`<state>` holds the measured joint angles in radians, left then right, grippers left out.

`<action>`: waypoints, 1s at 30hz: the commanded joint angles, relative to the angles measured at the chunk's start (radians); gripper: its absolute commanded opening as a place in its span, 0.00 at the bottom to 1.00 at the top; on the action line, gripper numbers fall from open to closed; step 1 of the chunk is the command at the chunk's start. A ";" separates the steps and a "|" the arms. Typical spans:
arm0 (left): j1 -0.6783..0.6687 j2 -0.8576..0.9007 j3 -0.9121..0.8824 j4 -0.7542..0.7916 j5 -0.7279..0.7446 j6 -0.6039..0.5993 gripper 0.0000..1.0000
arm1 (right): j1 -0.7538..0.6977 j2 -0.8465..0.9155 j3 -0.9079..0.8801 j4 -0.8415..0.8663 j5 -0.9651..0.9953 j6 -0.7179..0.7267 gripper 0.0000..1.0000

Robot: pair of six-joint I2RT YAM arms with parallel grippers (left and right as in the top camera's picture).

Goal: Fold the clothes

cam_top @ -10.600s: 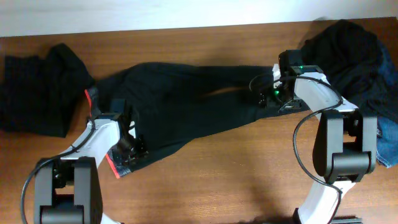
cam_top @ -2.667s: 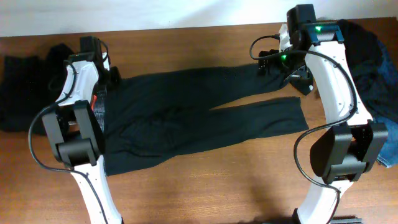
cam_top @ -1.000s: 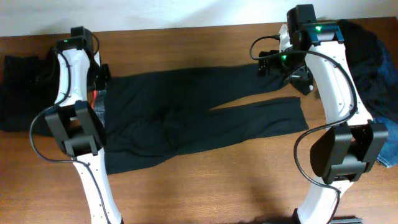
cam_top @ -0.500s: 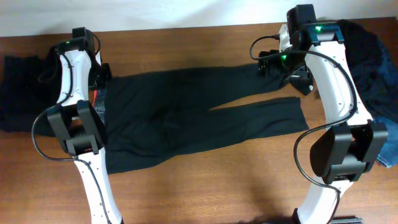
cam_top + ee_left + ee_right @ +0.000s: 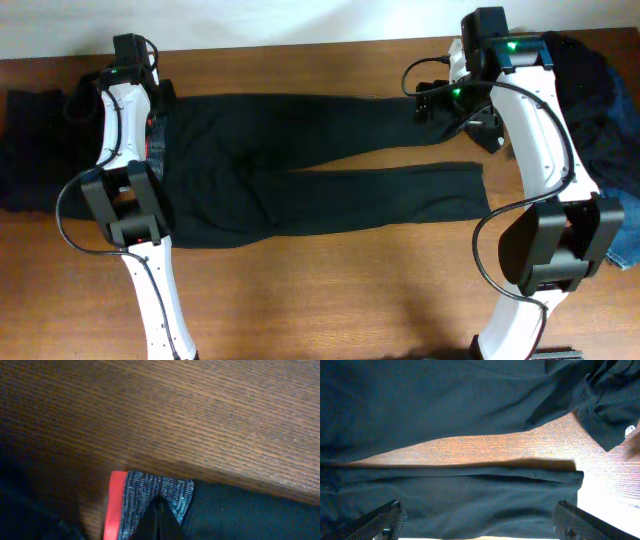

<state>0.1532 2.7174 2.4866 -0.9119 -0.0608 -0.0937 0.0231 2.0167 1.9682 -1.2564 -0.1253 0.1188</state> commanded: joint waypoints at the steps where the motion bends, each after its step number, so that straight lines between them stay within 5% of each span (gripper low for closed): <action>1: 0.002 0.151 -0.049 -0.022 0.014 0.020 0.13 | 0.005 -0.015 0.014 0.006 0.002 -0.010 0.99; 5: 0.001 0.151 0.021 -0.091 0.020 0.020 0.36 | 0.005 -0.015 0.014 0.027 0.002 -0.010 0.98; 19: 0.000 0.149 0.657 -0.653 0.071 0.019 0.74 | -0.025 -0.015 0.014 0.033 0.002 -0.006 0.99; 30: -0.021 -0.137 0.652 -0.776 0.148 0.020 0.84 | -0.092 -0.051 0.014 -0.127 0.011 -0.007 0.99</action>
<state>0.1497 2.7132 3.1203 -1.6867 0.0429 -0.0784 -0.0376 2.0163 1.9682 -1.3483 -0.1249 0.1196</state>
